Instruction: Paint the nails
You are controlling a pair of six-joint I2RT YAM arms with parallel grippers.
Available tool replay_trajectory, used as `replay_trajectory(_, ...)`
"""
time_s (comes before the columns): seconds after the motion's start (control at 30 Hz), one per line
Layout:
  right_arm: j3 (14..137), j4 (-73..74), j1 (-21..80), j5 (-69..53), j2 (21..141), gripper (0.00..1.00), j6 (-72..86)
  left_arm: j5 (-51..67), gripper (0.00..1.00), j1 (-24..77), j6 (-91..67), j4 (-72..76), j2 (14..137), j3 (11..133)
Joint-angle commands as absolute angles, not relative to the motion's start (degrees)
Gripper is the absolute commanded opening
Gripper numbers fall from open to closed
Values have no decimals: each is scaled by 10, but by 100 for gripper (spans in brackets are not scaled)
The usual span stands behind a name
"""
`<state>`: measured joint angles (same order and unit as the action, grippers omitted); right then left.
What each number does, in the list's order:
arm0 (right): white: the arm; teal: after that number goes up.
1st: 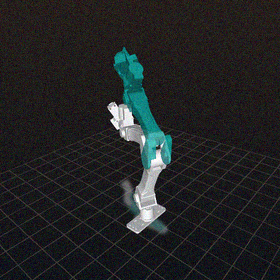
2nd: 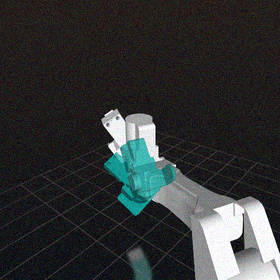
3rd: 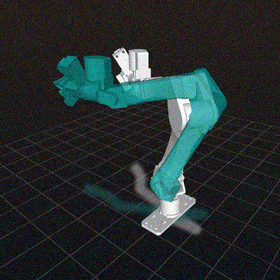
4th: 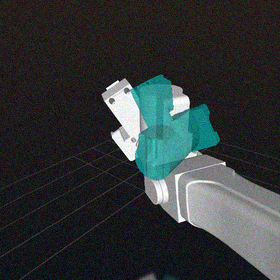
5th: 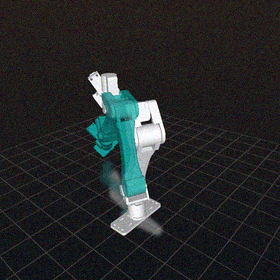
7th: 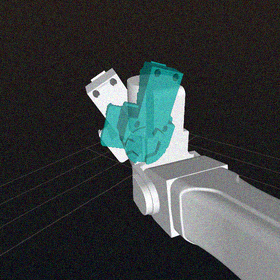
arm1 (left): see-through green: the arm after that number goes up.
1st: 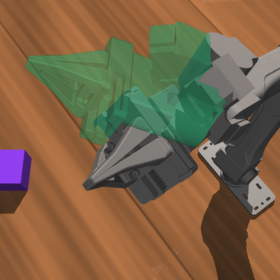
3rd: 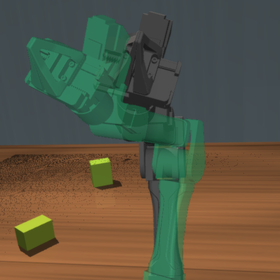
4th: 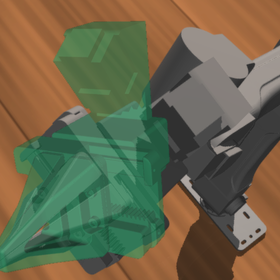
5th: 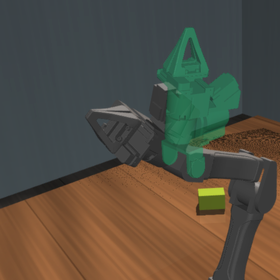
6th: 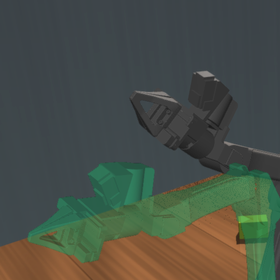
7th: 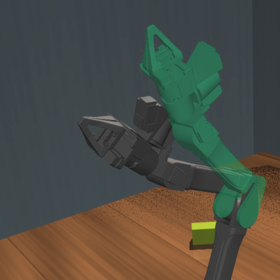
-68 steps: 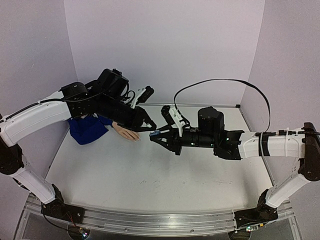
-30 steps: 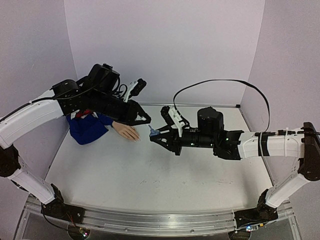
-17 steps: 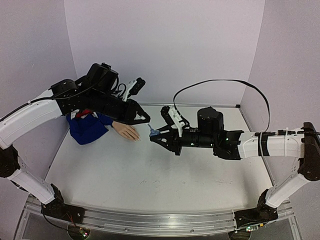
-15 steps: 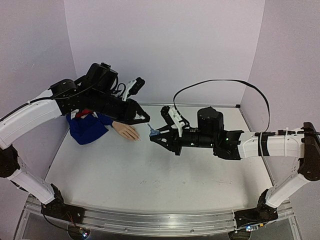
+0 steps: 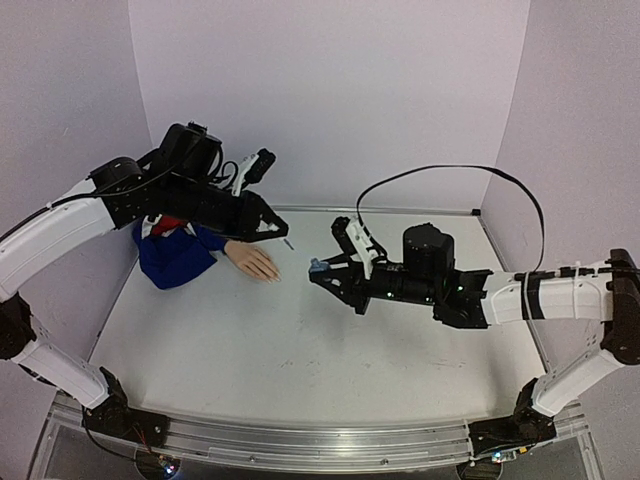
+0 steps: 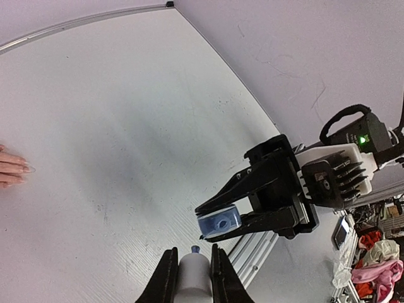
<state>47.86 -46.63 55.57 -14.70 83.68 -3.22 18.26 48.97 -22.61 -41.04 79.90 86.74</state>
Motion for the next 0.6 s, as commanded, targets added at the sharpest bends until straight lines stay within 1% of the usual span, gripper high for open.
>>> replay_trajectory(0.0, 444, -543, 546, -54, 774, 0, -19, 203, 0, 457, -235, -399, 774, 856)
replay_trajectory(0.2, 381, -577, 505, 24, 691, 0, -8, 245, 0, 380, -246, -397, 794, 823)
replay_trajectory(0.37, 373, -555, 491, 72, 649, 0, -36, 271, 0, 294, -262, -402, 863, 797)
replay_trajectory(0.43, 371, -549, 487, 80, 640, 0, -46, 267, 0, 276, -257, -401, 900, 801)
replay_trajectory(0.57, 365, -543, 476, 89, 633, 0, -66, 211, 0, 271, -230, -382, 960, 813)
